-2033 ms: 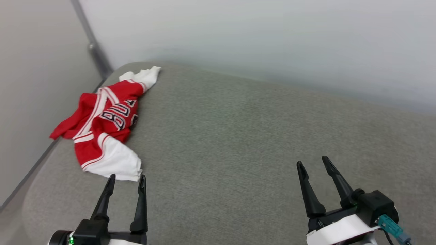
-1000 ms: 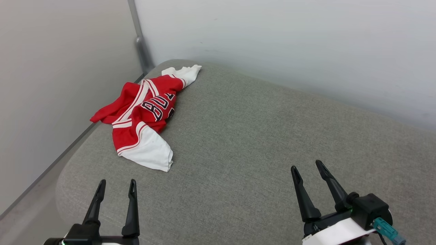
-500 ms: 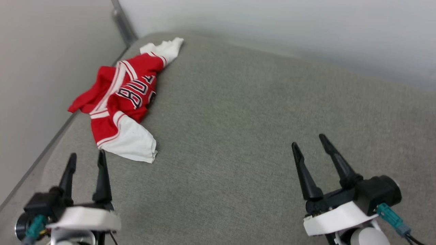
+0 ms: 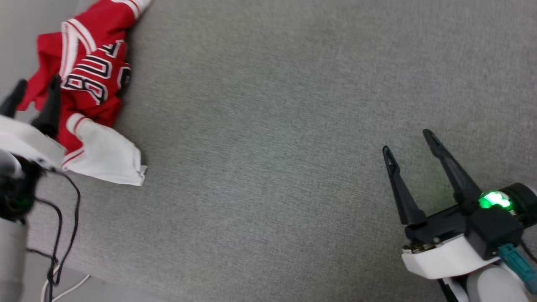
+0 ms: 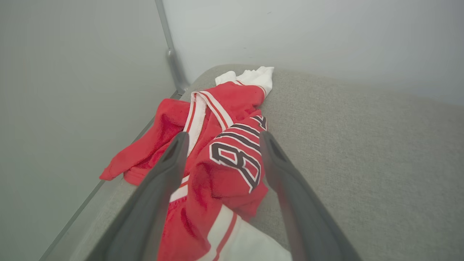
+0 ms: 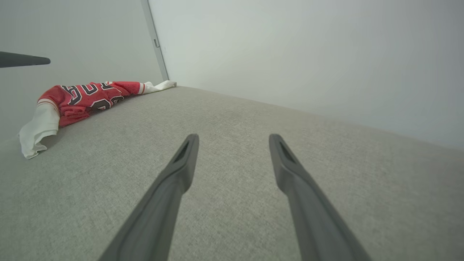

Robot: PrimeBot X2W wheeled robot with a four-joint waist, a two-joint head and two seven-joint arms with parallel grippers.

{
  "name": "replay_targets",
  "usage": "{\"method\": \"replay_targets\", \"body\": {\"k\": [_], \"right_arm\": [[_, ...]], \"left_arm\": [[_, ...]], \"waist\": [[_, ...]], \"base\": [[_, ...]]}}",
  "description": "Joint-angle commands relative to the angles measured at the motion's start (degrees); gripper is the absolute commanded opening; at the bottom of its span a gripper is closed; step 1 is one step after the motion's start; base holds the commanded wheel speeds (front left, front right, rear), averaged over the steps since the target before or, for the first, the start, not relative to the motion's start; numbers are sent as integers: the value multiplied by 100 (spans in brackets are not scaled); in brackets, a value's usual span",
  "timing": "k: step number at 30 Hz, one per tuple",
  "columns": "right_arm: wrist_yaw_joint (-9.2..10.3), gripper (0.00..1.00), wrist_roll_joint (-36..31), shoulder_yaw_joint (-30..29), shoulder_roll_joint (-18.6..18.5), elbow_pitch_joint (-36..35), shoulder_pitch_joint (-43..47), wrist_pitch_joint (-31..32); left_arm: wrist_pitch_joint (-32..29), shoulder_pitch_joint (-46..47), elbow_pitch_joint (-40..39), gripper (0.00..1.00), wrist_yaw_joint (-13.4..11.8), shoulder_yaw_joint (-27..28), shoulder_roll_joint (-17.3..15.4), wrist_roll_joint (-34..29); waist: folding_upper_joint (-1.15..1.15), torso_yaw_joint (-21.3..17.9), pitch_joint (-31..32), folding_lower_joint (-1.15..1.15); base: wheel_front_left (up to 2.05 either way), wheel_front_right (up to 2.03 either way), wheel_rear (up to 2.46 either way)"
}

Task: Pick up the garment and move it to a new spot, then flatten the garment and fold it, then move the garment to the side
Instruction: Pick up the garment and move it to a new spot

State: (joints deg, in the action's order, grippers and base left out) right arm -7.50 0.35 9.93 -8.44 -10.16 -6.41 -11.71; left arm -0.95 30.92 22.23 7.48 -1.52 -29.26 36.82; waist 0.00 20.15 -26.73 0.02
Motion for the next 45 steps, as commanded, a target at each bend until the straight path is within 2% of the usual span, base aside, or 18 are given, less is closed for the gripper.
{"method": "replay_targets", "body": {"k": [1, 4, 10, 15, 18, 22, 23, 24, 27, 31, 35, 36, 37, 43, 45], "right_arm": [[2, 100, -42, -32, -47, -91, -69, 25], [2, 100, -56, -85, -89, -288, -91, 95], [2, 100, -102, -74, -144, -501, -76, 176], [2, 100, -159, -31, -126, -551, -85, 156], [3, 100, -176, -38, -128, -535, -76, 140], [3, 100, -221, -70, -126, -488, -14, 110], [3, 100, -234, -68, -122, -469, 0, 92], [3, 100, -236, -60, -112, -444, 7, 88], [3, 100, -264, -12, -67, -367, -13, 49], [3, 100, -266, 28, 16, -246, -118, -36], [3, 100, -194, 54, 110, -28, -166, -157], [3, 100, -122, 72, 188, 190, -183, -216], [3, 100, -50, 70, 234, 275, -189, -248], [3, 100, 172, 6, 404, 761, -208, -337], [2, 100, 220, 11, 447, 883, -195, -350]], "left_arm": [[-176, 193, 41, 100, -8, -62, -93, 179], [-909, 639, 266, 100, -8, -324, -600, 701], [-2774, 1340, 1010, 100, -8, -412, -1105, 1868], [-3871, 1685, 1611, 100, -7, -382, -1168, 2474], [-4294, 1808, 1868, 100, -10, -435, -1167, 2633], [-4796, 1798, 2184, 100, -52, -622, -1009, 2715], [-4869, 1783, 2229, 34, -49, -649, -958, 2736], [-4897, 1784, 2260, 0, -44, -654, -927, 2762], [-4699, 1771, 2217, 0, -16, -683, -949, 2694], [-3952, 1759, 1980, 0, 10, -696, -1134, 2502], [-3273, 1433, 1139, 0, -4, -1040, -1361, 2484], [-2660, 1247, 553, 0, -2, -1280, -1599, 2411], [-2409, 1172, 350, 0, -1, -1426, -1708, 2288], [-1374, 882, -530, 0, -1, -2102, -2003, 2112], [-1141, 869, -697, 0, -1, -2304, -2000, 2057]], "waist": [[0, -197, -383, -2], [0, -287, -586, -2], [0, -517, -934, -2], [0, -695, -1155, -2], [0, -777, -1253, -2], [0, -837, -1299, -2], [0, -845, -1291, -2], [0, -857, -1271, -2], [0, -898, -1165, -2], [0, -984, -926, -2], [0, -1095, -582, -2], [0, -1207, -311, -2], [0, -1263, -215, -2], [0, -1605, 335, -2], [0, -1734, 498, -2]], "base": [[0, 0, 0], [0, 0, 0], [0, 0, 0], [0, 0, 0], [0, 0, 0], [0, 0, 0], [0, 0, 0], [0, 0, 0], [0, 0, 0], [0, 0, 0], [0, 0, 0], [0, 0, 0], [0, 0, 0], [0, 0, 0], [0, 0, 0]]}}
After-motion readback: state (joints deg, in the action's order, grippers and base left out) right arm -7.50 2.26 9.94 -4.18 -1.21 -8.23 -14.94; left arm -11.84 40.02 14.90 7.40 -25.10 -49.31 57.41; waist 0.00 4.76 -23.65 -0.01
